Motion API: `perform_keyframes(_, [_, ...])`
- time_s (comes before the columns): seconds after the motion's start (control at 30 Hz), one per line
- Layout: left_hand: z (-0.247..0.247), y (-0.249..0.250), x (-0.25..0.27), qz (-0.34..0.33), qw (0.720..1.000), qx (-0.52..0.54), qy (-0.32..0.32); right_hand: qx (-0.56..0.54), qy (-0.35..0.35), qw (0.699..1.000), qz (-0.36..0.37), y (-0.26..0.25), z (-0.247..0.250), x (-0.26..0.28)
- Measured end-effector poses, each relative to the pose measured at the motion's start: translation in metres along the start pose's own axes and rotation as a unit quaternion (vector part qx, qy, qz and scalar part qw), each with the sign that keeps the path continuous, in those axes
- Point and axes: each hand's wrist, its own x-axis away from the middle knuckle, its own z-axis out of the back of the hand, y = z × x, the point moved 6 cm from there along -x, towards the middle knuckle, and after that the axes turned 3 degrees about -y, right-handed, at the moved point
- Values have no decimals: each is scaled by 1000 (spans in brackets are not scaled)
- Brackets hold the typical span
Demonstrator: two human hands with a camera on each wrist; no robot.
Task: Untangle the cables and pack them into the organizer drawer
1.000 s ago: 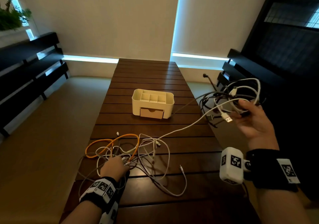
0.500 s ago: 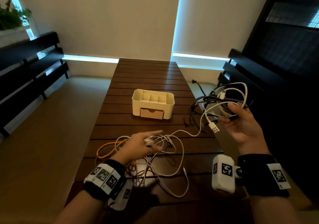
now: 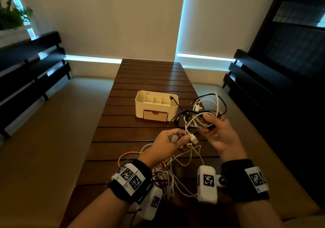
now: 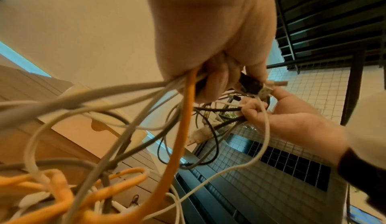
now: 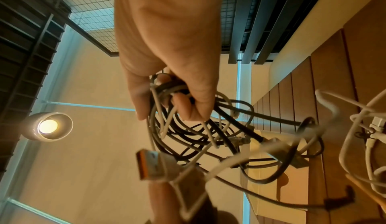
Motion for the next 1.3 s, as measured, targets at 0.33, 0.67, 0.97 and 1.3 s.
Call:
perform_keyframes(0.33, [100,-59,38,92,948,97,290,-62,81,995,-14,-12,31,3])
perform_keyframes(0.67, [171,-98,74,171,869,30,463,-99,43,994,30,-26,42,9])
perform_keyframes(0.97, [172,-66,71,137,891,-35,431,85,139,970,-179,42,70,27])
perform_keyframes(1.3, [141,-90,56,193,922,-91,324,467,334,791,-213,38,117,25])
